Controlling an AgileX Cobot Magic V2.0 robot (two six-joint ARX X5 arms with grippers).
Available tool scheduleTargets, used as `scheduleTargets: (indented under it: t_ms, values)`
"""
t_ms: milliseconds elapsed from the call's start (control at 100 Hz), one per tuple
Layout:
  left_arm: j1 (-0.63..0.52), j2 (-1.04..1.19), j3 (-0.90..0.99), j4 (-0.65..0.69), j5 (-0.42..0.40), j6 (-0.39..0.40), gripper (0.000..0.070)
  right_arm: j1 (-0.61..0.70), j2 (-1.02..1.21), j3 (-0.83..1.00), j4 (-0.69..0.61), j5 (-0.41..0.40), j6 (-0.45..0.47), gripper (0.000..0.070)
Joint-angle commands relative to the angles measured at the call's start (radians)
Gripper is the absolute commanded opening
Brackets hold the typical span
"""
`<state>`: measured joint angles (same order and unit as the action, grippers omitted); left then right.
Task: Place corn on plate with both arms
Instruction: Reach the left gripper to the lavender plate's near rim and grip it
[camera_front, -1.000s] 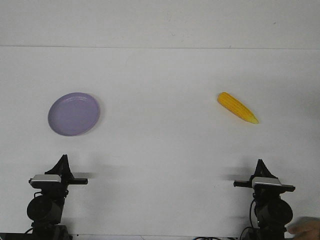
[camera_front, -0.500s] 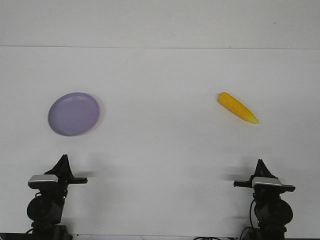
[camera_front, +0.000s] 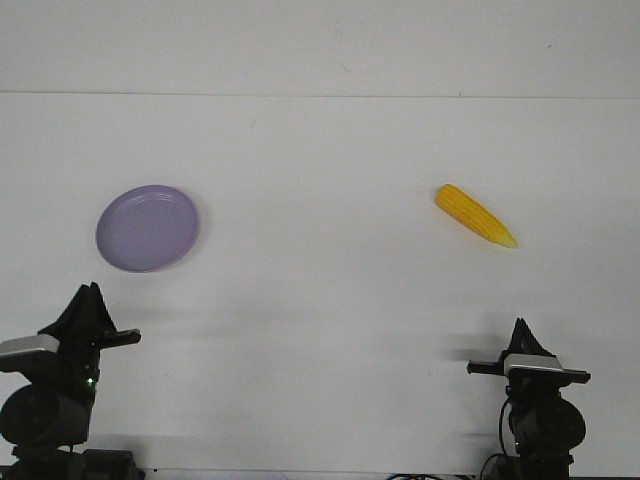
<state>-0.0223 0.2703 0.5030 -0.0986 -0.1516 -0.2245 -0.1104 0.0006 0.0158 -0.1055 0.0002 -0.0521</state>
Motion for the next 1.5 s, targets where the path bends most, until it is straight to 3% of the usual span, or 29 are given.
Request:
scheduleTargets:
  t_ms: [0,240,510,710,1030,1390,1490]
  values:
    - [0.002,0.106,0.087,-0.072,-0.042,0.035,0.039,-0.001,0.0,-0.003,0.008,-0.001,0.007,0.0015]
    - [0.093,0.486,0.294,-0.163,-0.051,0.111,0.0386,-0.001,0.0,-0.003,0.008,-0.001,0.007,0.0016]
    - [0.298,0.989,0.474,-0.17,0.221,0.054,0.0386,-0.001,0.0,-0.003,0.008,-0.001,0.007,0.0015]
    - [0.363,1.26,0.607,-0.169,0.263,0.047,0.0386,-0.001,0.0,-0.003,0.008,-0.001,0.007,0.0015]
    - [0.371,1.45,0.668,-0.117,0.266,0.046,0.0386,-0.001,0.0,-0.003,0.008,-0.001,0.007,0.0016]
    - [0.369,1.517,0.668,-0.072,0.284,0.023,0.0373,-0.001,0.0,-0.003,0.008,-0.001,0.007,0.0015]
    - [0.369,1.529,0.668,-0.067,0.284,0.021,0.0275,-0.001,0.0,-0.003,0.008,-0.001,0.007,0.0015]
